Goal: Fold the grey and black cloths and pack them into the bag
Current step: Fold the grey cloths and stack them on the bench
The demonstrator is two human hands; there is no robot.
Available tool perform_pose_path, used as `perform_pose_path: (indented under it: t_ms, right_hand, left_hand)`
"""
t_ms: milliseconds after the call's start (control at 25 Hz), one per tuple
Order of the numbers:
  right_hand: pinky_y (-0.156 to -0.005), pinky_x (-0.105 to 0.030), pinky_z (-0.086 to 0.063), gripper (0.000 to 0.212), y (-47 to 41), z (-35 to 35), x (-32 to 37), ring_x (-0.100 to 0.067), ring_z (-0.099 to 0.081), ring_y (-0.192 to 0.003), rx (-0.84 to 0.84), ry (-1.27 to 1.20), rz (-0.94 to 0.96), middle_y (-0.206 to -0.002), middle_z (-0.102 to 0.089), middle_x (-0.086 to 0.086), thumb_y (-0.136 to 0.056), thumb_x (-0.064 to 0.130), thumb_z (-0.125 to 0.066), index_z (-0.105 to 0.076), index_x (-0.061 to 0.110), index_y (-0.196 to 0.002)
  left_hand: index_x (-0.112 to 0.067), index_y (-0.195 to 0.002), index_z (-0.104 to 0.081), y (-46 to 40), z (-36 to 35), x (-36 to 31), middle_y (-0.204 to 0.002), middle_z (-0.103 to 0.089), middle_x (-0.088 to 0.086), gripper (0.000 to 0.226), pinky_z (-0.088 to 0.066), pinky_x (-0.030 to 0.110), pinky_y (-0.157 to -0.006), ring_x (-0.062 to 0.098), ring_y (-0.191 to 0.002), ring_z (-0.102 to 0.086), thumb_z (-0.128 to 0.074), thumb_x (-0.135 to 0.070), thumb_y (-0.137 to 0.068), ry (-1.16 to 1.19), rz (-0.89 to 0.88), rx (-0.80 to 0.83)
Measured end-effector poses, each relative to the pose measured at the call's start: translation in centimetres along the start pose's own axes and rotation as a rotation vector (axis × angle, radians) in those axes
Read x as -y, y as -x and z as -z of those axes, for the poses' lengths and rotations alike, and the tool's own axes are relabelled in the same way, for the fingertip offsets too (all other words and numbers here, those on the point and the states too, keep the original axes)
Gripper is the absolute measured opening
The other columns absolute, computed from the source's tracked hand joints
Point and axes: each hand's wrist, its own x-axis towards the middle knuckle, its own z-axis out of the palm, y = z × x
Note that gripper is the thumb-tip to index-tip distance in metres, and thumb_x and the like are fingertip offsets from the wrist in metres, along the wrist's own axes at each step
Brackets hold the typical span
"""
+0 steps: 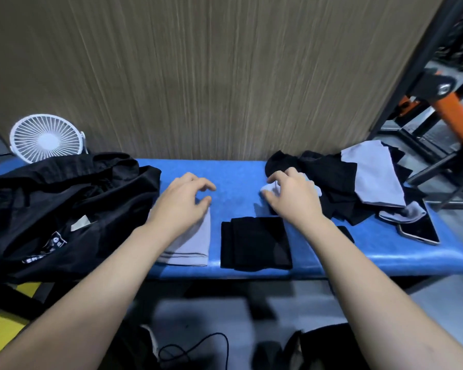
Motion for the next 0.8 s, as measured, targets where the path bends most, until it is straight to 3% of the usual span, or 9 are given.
perform_pose_path:
  t_ms: [160, 400, 480, 640, 800]
  right_hand:
    - [-0.075, -0.038, -0.031, 0.036, -1.5, -0.7, -3.1, -0.032, -0.054, -0.100, -0.019, 0.201, -0.044, -0.109, -0.057, -0.009, -0.089, 0.042, -0.060, -0.065, 0.017, -0.115]
    - [-0.080, -0.039, -0.039, 0.043, -4.0, -1.8, -4.5, -0.031, -0.053, -0.104, 0.008, 0.275, -0.011, -0.113, -0.054, -0.010, -0.092, 0.050, -0.054, -0.060, 0.017, -0.118]
    - [-0.084, -0.040, -0.042, 0.052, -5.0, -2.1, -4.4, -0.030, -0.053, -0.109, 0.092, 0.224, -0.059, -0.119, -0.053, -0.010, -0.093, 0.058, -0.049, -0.056, 0.021, -0.128]
    - [-0.086, -0.041, -0.046, 0.058, -5.8, -2.6, -4.5, -0.031, -0.056, -0.113, 0.288, 0.144, -0.167, -0.124, -0.053, -0.009, -0.091, 0.062, -0.048, -0.049, 0.025, -0.136]
    - [-0.085, -0.040, -0.049, 0.043, -5.7, -2.0, -4.7, -0.029, -0.060, -0.107, 0.224, 0.117, -0.157, -0.119, -0.057, -0.006, -0.091, 0.049, -0.054, -0.054, 0.022, -0.124]
  left_hand:
    - [-0.033, -0.129, -0.057, -4.5, -5.1, -3.5, -0.121, -0.054, -0.005, 0.033, -0.037, 0.034, -0.095, 0.020, -0.114, -0.050, -0.052, -0.034, -0.096, -0.208, -0.124, 0.055]
    - [-0.029, -0.130, -0.059, -9.0, -10.2, -4.9, -0.124, -0.055, -0.001, 0.035, -0.039, 0.036, -0.098, 0.022, -0.119, -0.050, -0.050, -0.041, -0.098, -0.191, -0.079, 0.169]
    - [-0.027, -0.123, -0.064, -9.7, -11.2, -4.9, -0.119, -0.055, 0.000, 0.033, -0.041, 0.036, -0.094, 0.022, -0.117, -0.050, -0.050, -0.044, -0.098, -0.125, -0.030, 0.186]
    - [-0.029, -0.088, -0.066, -10.7, -12.2, -5.8, -0.106, -0.054, -0.001, 0.020, -0.041, 0.034, -0.083, 0.018, -0.104, -0.051, -0.058, -0.046, -0.094, 0.000, 0.044, 0.233]
    - [-0.022, -0.082, -0.066, -10.9, -12.1, -6.5, -0.093, -0.066, -0.005, 0.011, -0.053, 0.037, -0.083, 0.019, -0.095, -0.062, -0.065, -0.030, -0.088, 0.190, 0.147, 0.249]
